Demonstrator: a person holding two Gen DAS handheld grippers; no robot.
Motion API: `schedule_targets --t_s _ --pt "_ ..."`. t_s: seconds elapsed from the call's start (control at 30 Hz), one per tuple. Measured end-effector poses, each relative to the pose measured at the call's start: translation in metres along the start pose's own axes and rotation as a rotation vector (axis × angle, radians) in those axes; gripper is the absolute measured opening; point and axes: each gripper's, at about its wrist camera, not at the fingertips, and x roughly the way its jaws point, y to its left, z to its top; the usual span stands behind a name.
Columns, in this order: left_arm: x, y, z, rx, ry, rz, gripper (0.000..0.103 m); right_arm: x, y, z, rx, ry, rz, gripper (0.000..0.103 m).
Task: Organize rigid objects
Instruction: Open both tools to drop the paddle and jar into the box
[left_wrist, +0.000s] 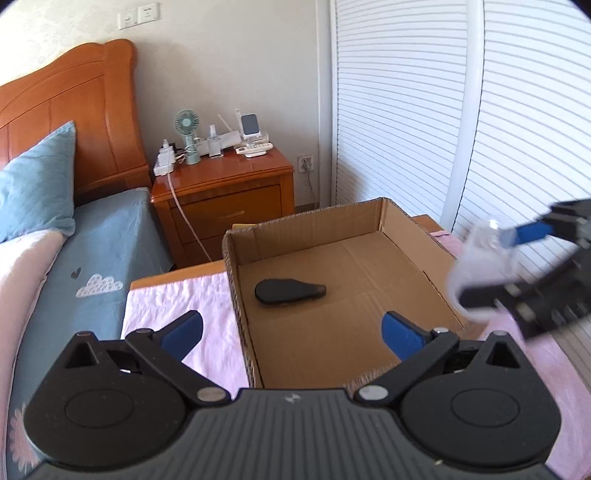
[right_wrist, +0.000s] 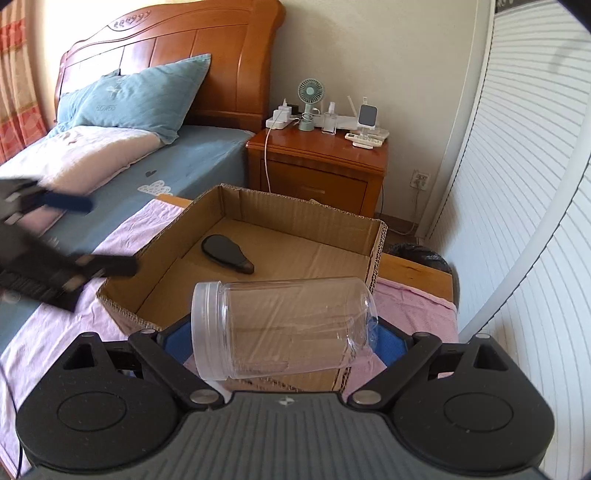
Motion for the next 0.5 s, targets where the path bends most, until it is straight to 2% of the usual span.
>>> schedule_targets --t_s 0.17,0.33,0.5 --pt "-0.028 -0.005 -0.035 -0.062 -0.007 0.119 0.102 0.029 -0.003 0.02 0.044 0.063 -0.026 0.097" --pt "-0.035 -0.007 -0.055 -0.096 0.05 0.106 0.102 0.059 -0.002 0.033 0.054 0.108 -0.039 0.097" --pt "-0.042 -0.008 -0.068 -0.114 0.022 0.093 0.102 0.09 0.0 0.045 0.065 0.147 -0.07 0.097"
